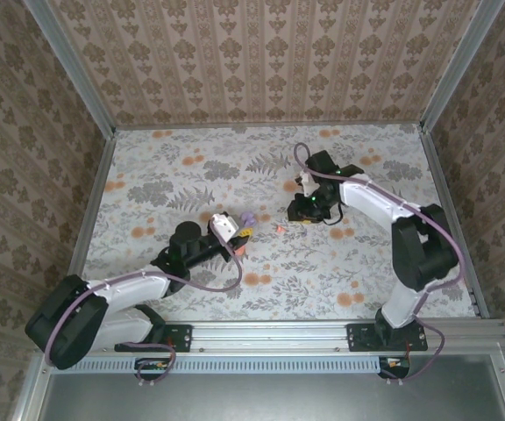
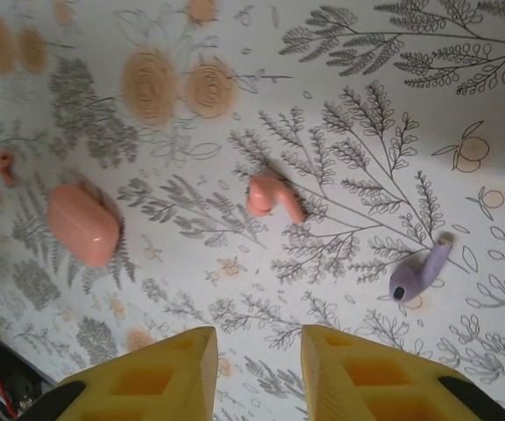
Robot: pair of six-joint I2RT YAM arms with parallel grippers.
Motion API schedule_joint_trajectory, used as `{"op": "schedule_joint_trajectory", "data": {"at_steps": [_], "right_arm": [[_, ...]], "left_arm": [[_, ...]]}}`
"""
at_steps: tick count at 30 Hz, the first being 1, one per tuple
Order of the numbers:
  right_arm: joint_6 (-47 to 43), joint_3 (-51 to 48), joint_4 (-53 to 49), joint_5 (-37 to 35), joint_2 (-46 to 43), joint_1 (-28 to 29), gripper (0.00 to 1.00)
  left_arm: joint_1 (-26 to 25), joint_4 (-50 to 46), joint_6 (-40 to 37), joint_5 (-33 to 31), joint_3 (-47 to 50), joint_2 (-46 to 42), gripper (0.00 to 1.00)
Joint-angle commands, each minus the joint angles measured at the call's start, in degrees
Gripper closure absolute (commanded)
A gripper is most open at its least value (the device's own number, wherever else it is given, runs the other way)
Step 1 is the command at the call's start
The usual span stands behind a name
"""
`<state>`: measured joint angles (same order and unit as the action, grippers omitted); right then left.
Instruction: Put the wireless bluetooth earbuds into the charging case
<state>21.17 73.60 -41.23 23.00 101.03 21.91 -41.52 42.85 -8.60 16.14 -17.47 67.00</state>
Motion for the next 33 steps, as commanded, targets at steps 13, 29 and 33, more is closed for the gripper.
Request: {"op": "schedule_joint_trajectory", "data": {"at_steps": [13,29,33], "right_arm": [[-5.1,13.1,-10.4,-4.8,15.8,0.0,0.67],[-7.0,11.5,-12.9,-8.8,18.0,-0.5,0.65],[-7.4,10.0,-13.4,-9.5,17.0,-0.5,0.65]], "left_arm": [[1.6,-2.5,-1.0,-1.6,0.3,-3.0,0.86],[2.3,-3.3,-1.3,-0.9,-0.3,-2.3,0.86],[2.4,-3.3,-1.4,-0.5,-0.5,-2.0,0.86]]}}
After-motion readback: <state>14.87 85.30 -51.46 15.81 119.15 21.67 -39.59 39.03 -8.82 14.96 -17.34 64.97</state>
